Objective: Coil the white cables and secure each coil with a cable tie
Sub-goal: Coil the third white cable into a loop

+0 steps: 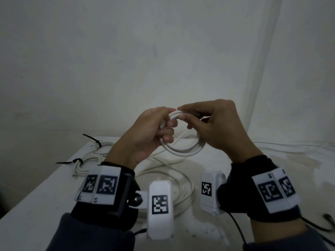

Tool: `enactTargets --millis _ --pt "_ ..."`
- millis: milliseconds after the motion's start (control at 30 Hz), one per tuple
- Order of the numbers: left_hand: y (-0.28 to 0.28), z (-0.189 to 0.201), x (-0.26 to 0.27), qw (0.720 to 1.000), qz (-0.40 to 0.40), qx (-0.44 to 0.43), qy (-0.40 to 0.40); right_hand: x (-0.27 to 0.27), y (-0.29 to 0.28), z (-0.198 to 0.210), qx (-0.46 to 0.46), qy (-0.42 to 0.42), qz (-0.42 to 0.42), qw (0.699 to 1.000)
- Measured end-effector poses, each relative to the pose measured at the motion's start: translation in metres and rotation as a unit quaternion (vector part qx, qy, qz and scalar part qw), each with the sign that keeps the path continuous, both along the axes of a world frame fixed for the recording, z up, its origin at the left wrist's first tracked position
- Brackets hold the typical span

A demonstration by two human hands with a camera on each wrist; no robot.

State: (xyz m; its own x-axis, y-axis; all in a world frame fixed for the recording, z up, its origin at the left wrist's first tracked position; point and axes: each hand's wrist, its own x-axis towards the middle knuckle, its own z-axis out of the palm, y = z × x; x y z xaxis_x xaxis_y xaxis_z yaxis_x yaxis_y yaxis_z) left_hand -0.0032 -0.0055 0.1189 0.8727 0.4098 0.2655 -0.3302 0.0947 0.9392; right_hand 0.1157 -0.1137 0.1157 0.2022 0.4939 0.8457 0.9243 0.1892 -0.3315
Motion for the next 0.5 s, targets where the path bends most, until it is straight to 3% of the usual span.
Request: enactTargets --millis 333,500 --pt "-0.008 0.000 0.004 0.995 0.084 0.057 -0.022 -0.002 -0.007 0.005 -0.017 0.071 0.040 0.997" --pt "-0.012 -0.004 0.009 0.994 0.084 0.065 -0.003 -0.004 -0.016 -0.004 -0.035 0.190 0.079 0.978"
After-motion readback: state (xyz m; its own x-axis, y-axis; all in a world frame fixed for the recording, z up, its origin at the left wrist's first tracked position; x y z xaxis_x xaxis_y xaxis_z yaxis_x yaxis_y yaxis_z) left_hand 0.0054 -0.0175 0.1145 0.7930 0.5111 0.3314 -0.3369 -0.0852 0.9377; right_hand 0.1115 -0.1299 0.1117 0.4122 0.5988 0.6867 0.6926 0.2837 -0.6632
